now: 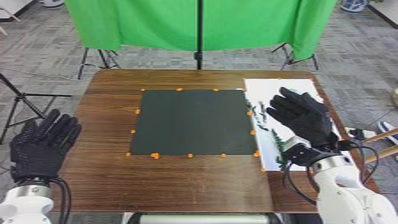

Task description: Arrange flowers

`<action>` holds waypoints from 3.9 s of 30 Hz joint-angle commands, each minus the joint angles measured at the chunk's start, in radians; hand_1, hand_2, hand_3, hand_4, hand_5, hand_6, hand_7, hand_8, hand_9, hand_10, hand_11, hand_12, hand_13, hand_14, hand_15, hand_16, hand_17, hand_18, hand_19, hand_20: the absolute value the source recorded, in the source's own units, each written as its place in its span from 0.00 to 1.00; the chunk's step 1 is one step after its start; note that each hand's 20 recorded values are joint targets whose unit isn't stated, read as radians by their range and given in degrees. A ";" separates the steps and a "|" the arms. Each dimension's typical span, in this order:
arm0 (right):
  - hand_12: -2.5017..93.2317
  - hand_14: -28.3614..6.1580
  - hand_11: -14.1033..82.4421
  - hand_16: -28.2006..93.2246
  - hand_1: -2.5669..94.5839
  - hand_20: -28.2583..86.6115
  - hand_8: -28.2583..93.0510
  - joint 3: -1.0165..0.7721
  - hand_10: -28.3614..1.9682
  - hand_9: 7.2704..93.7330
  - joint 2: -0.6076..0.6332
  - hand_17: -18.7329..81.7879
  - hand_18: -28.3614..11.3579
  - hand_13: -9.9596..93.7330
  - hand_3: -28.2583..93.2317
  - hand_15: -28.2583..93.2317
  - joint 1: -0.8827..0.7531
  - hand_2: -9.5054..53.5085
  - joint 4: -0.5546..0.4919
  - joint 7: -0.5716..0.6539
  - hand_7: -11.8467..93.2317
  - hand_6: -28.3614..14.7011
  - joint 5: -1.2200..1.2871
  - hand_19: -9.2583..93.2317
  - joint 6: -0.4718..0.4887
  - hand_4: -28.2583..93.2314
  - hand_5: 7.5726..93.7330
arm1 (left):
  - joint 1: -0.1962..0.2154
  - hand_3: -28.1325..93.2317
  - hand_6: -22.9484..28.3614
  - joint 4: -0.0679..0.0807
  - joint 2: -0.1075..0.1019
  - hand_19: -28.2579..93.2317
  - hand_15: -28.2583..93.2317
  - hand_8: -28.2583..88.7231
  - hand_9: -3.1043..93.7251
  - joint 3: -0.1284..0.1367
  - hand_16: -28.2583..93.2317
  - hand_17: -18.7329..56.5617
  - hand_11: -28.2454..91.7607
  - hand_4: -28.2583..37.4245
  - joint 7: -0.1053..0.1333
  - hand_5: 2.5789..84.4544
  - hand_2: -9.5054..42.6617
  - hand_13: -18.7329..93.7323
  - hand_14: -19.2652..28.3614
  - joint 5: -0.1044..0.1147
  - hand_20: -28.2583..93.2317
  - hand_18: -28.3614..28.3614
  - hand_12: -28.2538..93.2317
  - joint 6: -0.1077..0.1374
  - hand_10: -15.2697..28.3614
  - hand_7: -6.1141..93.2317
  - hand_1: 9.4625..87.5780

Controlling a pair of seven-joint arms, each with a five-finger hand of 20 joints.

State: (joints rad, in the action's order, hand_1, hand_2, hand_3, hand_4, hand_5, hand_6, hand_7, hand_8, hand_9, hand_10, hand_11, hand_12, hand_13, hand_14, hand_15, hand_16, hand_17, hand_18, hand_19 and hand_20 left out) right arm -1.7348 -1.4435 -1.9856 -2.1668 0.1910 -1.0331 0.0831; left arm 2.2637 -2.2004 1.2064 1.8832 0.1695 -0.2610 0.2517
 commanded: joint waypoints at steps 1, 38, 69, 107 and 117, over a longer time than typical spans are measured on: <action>0.10 0.48 0.22 0.26 0.17 0.38 0.13 -0.005 0.46 0.40 -0.007 0.35 0.33 0.42 0.92 0.33 -0.020 0.41 -0.012 0.002 0.20 0.44 0.003 0.27 0.009 0.02 0.40 | 0.024 0.83 0.63 -0.003 0.006 0.54 0.48 0.17 0.54 0.006 0.15 0.33 0.39 0.00 -0.006 0.59 0.48 0.51 0.72 0.000 0.28 0.75 0.32 -0.011 0.70 0.15 0.26; 0.14 0.34 0.22 0.37 0.20 0.39 0.14 0.033 0.35 0.37 0.150 0.32 0.22 0.41 0.90 0.31 -0.100 0.06 -0.034 -0.084 0.23 0.49 -1.119 0.36 -0.097 0.04 0.40 | 0.018 0.82 0.63 -0.005 0.004 0.54 0.49 0.17 0.54 0.006 0.16 0.32 0.39 0.00 0.002 0.59 0.49 0.51 0.72 0.001 0.29 0.75 0.32 -0.009 0.70 0.16 0.26; 0.33 0.19 0.56 0.47 0.34 0.51 0.15 0.224 0.21 0.43 0.125 0.38 0.11 0.45 0.81 0.81 -0.099 0.00 0.098 0.202 0.34 0.41 -1.762 0.77 -0.091 0.00 0.53 | 0.027 0.84 0.62 -0.015 0.013 0.52 0.52 0.17 0.51 0.013 0.17 0.28 0.41 0.00 -0.001 0.55 0.49 0.50 0.73 0.073 0.31 0.76 0.33 -0.017 0.69 0.17 0.26; 0.59 0.52 0.39 0.66 0.68 0.58 0.32 0.343 0.58 0.83 0.198 0.54 0.14 0.71 0.83 0.73 -0.053 0.00 0.077 0.302 0.54 0.65 -1.636 0.88 -0.331 0.00 0.76 | -0.006 0.85 0.62 0.012 -0.019 0.49 0.55 0.17 0.51 -0.004 0.18 0.24 0.40 0.00 -0.008 0.56 0.44 0.49 0.72 0.120 0.36 0.76 0.33 -0.051 0.68 0.16 0.26; 0.60 0.52 0.40 0.66 0.66 0.58 0.35 0.405 0.57 0.84 0.234 0.56 0.10 0.73 0.85 0.75 0.049 0.00 -0.004 0.387 0.52 0.64 -1.448 0.90 -0.412 0.02 0.78 | -0.024 0.85 0.62 0.025 -0.037 0.49 0.55 0.17 0.51 -0.025 0.18 0.24 0.40 0.00 -0.013 0.56 0.44 0.49 0.72 0.119 0.36 0.76 0.33 -0.061 0.69 0.16 0.26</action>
State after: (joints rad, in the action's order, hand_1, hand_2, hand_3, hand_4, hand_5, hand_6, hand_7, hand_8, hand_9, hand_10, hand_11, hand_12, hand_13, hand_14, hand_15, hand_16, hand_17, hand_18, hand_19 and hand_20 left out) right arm -1.3473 -1.2240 -2.0050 -2.1098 0.5667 -2.5475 -0.2750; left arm 2.2437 -2.1914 1.1788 1.8752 0.1688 -0.1419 0.2065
